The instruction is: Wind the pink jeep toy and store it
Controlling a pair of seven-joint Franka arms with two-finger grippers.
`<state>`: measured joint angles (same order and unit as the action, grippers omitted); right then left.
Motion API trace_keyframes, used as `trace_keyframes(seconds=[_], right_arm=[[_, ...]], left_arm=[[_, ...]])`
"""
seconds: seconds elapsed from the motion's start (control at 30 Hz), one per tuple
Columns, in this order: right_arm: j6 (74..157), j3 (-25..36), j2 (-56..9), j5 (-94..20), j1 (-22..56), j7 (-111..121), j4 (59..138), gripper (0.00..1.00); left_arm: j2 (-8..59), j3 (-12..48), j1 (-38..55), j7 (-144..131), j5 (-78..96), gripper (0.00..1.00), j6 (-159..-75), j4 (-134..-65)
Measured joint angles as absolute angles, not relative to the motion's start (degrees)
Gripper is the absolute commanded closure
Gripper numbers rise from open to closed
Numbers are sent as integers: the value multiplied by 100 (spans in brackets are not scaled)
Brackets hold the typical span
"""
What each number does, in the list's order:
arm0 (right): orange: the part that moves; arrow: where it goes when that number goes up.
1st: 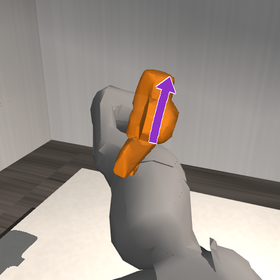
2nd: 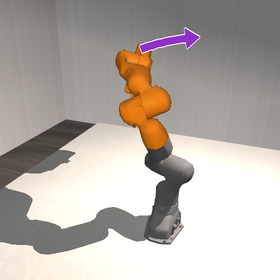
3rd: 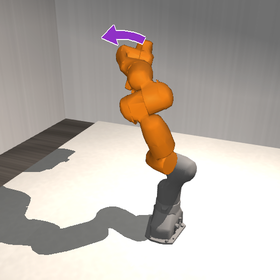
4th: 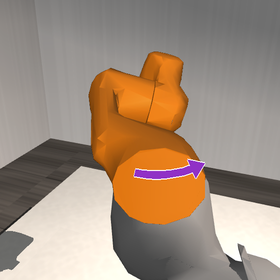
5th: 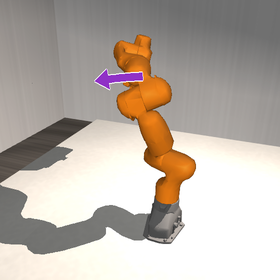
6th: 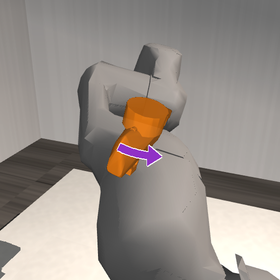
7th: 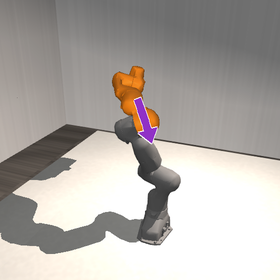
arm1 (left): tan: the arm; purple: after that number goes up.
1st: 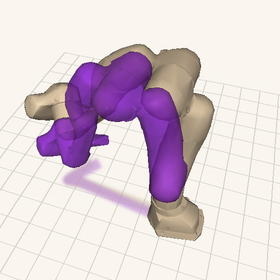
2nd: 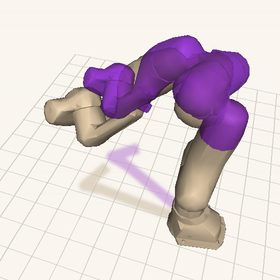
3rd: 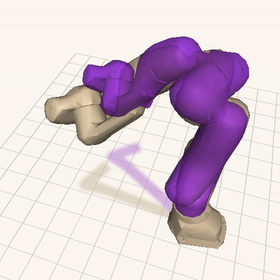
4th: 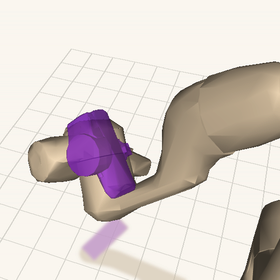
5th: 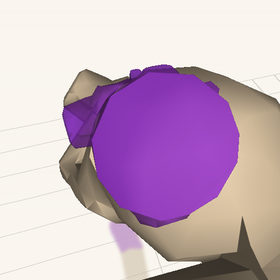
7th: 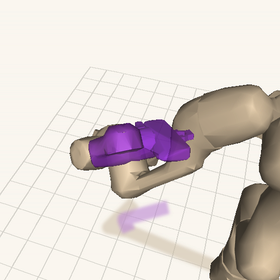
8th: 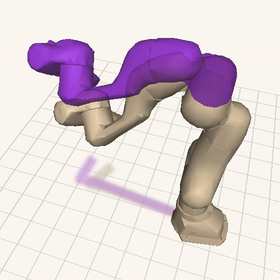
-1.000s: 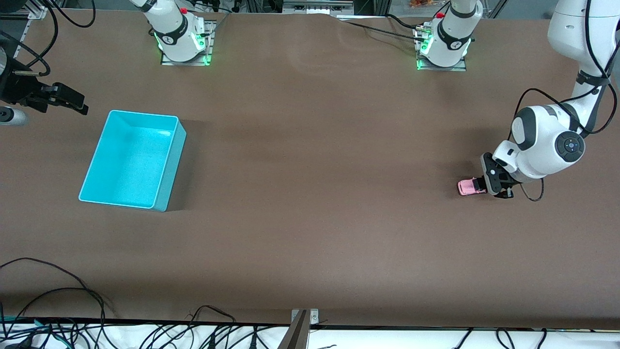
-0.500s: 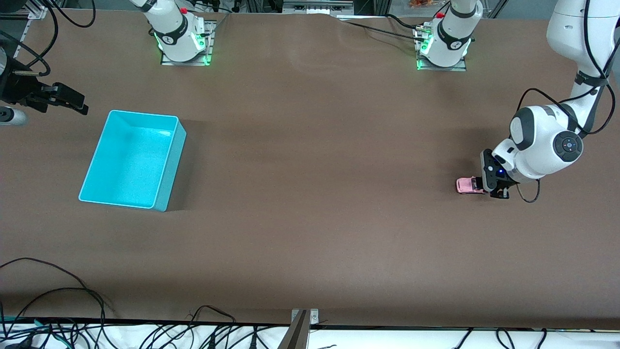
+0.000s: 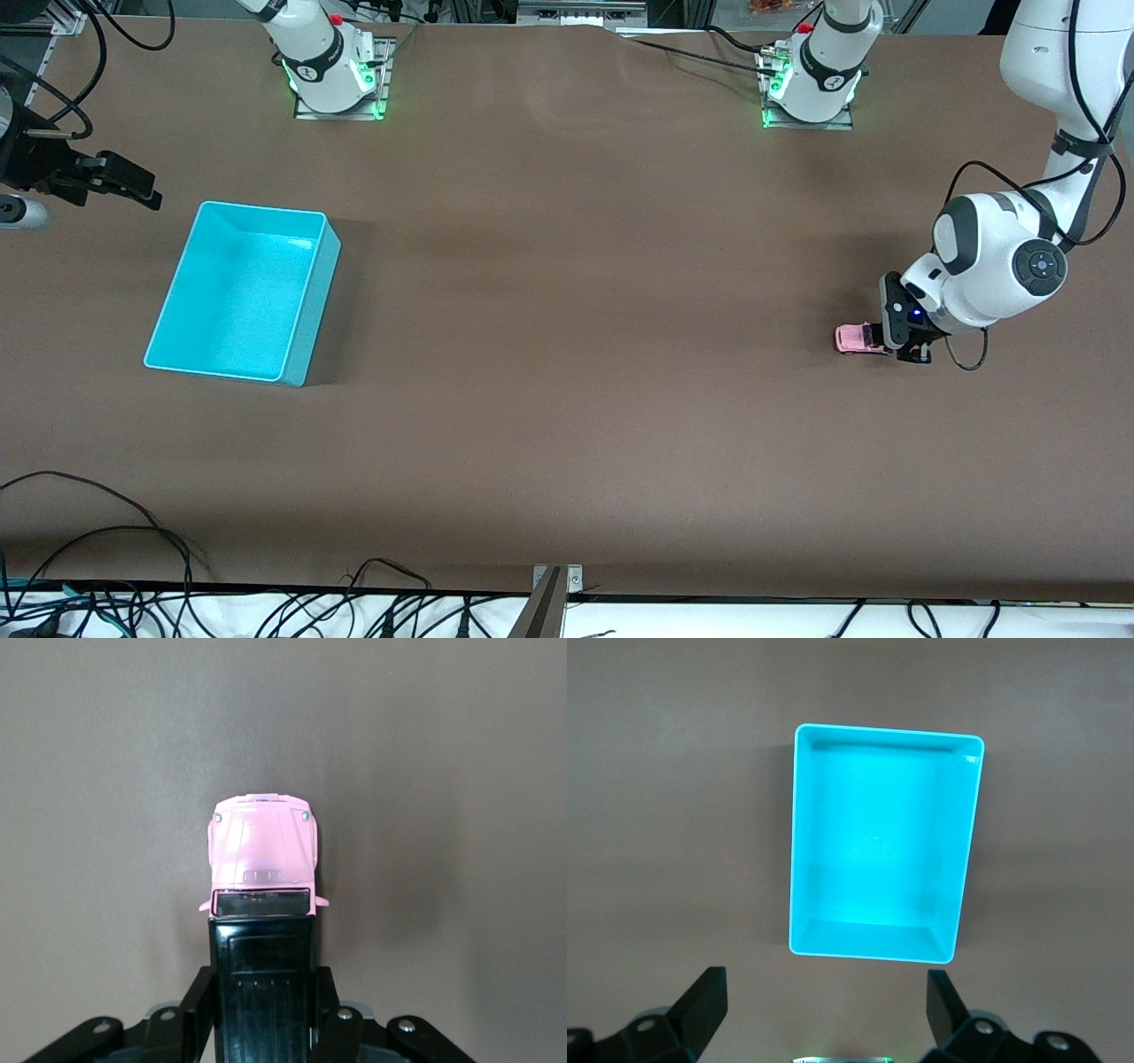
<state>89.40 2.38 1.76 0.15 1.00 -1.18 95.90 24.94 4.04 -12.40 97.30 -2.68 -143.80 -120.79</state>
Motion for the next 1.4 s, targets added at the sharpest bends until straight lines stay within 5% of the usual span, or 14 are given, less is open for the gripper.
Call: trace_keyframes(seconds=[0.97, 1.03, 1.07, 1.13, 1.17, 1.4], right_arm=[[8940, 232, 176, 15, 100, -118, 9590, 0], [8940, 232, 176, 15, 100, -118, 9590, 0], [8940, 232, 176, 15, 100, -118, 9590, 0], [8940, 232, 176, 15, 100, -118, 9590, 0], [8940, 232, 176, 15, 100, -118, 9590, 0], [8940, 232, 176, 15, 100, -118, 9590, 0]], left_arm=[[3042, 426, -3097, 11612, -268, 85, -14413, -11214], [3053, 441, -3130, 11627, -268, 74, -14409, -11196], [3054, 447, -3135, 11628, -268, 61, -14408, -11195], [3054, 449, -3134, 11628, -268, 12, -14405, -11195], [3054, 449, -3134, 11628, -268, 0, -14405, -11195], [3350, 458, -3136, 11631, -268, 0, -14382, -11193]])
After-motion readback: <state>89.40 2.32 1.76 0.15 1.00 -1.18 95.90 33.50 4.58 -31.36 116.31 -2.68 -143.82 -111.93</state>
